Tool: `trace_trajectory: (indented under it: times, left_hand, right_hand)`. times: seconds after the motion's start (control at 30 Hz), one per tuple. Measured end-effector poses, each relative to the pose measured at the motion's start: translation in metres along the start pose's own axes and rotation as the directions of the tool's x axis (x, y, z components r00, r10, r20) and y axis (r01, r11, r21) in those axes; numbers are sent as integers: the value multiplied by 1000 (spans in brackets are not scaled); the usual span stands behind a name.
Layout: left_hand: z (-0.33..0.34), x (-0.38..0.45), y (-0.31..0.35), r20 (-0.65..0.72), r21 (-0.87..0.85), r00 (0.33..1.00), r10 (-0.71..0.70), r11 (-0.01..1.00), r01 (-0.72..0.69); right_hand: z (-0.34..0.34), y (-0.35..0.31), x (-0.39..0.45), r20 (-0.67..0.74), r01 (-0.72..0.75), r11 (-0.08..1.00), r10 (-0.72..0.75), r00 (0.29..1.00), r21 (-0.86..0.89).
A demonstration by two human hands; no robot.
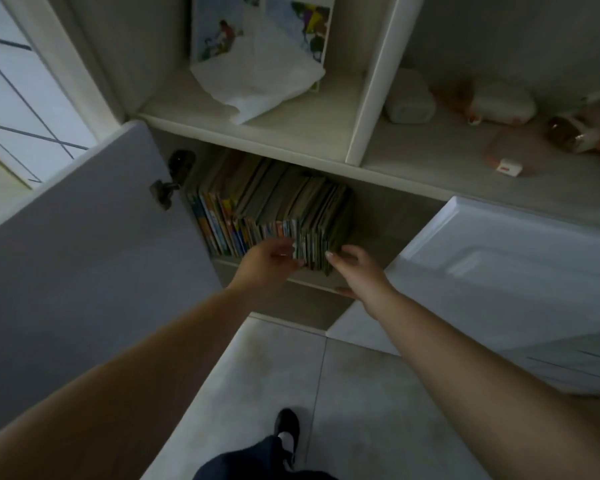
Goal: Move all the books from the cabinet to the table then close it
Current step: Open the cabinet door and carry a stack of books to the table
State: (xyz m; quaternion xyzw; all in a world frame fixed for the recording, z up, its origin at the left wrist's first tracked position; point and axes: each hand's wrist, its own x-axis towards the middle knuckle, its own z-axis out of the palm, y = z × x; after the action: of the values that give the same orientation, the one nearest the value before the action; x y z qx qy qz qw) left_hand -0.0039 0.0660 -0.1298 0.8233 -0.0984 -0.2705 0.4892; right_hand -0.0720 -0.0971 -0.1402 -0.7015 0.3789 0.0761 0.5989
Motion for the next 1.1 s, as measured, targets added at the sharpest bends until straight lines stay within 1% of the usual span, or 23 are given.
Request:
trace_trajectory:
  times: [0.1,0.23,0.37,0.43,0.5,0.6,0.77,0.9,0.97,1.1]
  left_hand:
    - [25,28,-13,5,-41,1000,-19,999,19]
    - [50,61,-24,-13,-48,999,-31,998,31]
    - [66,86,-35,-25,-5,999,35,999,-35]
    - [70,97,-42,-45,22,996,75,997,-74]
    - [75,110,-50,-52,47,995,88,995,-86]
    - [80,116,-54,-68,49,991,112,993,-109]
    - [90,121,-60,-150,66,975,162,986,-153]
    - [94,123,-63,-183,80,965,190,981,-178]
    - [96,122,-65,-199,72,961,193,981,-182]
    - [102,122,-64,-230,23,962,145,989,-143]
  right_hand:
    - [0,12,31,22,26,998,-24,999,-59]
    - [4,20,69,63,23,999,-22,998,-26]
    - [9,22,98,86,32,999,-35,996,29]
    - [10,25,107,84,29,999,-31,996,27]
    - [11,28,118,93,16,999,-21,995,50]
    - [12,31,127,84,-30,994,22,996,103]
    - [12,40,139,87,-54,995,47,995,79]
    - [12,42,138,94,-50,996,43,995,75]
    - [13,42,138,109,-54,995,45,993,81]
    - [19,43,141,134,-82,992,69,989,100]
